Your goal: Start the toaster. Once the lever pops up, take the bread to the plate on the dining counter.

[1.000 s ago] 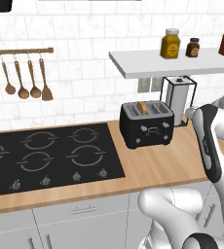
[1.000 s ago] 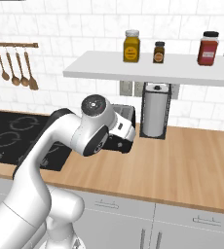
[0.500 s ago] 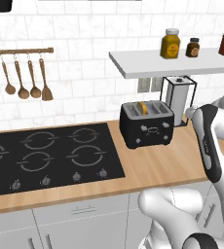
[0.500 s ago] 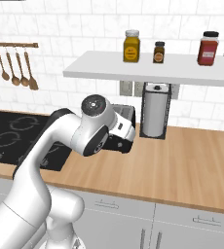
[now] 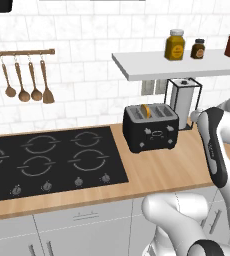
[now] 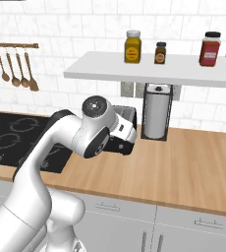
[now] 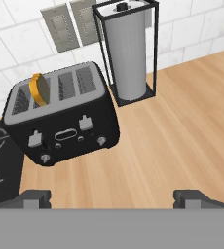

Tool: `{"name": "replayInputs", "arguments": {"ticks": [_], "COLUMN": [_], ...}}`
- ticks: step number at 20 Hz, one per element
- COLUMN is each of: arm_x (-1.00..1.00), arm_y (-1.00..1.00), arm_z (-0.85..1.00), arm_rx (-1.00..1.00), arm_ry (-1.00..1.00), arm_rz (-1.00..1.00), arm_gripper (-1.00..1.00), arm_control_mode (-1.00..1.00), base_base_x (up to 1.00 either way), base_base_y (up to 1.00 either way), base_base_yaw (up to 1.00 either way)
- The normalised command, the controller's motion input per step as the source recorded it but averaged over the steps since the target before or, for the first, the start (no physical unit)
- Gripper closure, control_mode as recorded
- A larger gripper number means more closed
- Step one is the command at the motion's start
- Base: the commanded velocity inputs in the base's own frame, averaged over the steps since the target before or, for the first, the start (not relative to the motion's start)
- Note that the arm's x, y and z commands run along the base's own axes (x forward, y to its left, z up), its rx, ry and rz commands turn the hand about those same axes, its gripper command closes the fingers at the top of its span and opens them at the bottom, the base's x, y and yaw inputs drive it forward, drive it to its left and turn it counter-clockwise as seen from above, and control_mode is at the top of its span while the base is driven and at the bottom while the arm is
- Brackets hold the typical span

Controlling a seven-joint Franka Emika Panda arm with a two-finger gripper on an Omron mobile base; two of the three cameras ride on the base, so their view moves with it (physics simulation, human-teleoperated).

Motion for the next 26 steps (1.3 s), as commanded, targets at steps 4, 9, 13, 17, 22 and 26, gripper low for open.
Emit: {"name": "replayInputs", "arguments": {"ticks": [4, 9, 13, 17, 22, 26], "arm_x": [0.00, 0.00, 0.00, 0.00, 0.00, 0.00], "arm_y": [0.00, 0.00, 0.00, 0.00, 0.00, 0.00], "arm_z": [0.00, 0.00, 0.00, 0.00, 0.00, 0.00], "arm_rx": [0.00, 0.00, 0.00, 0.00, 0.00, 0.00], "arm_ry": [0.00, 0.00, 0.00, 0.00, 0.00, 0.00], "arm_rz": [0.00, 0.00, 0.00, 0.00, 0.00, 0.00], "arm_gripper": [-1.00, -1.00, -1.00, -1.00, -1.00, -1.00], "arm_control_mode": [-1.00, -1.00, -1.00, -1.00, -1.00, -1.00], "base_base_x": [0.00, 0.00, 0.00, 0.00, 0.00, 0.00], "base_base_y": [0.00, 0.00, 0.00, 0.00, 0.00, 0.00], "base_base_yaw": [0.00, 0.00, 0.00, 0.00, 0.00, 0.00]}}
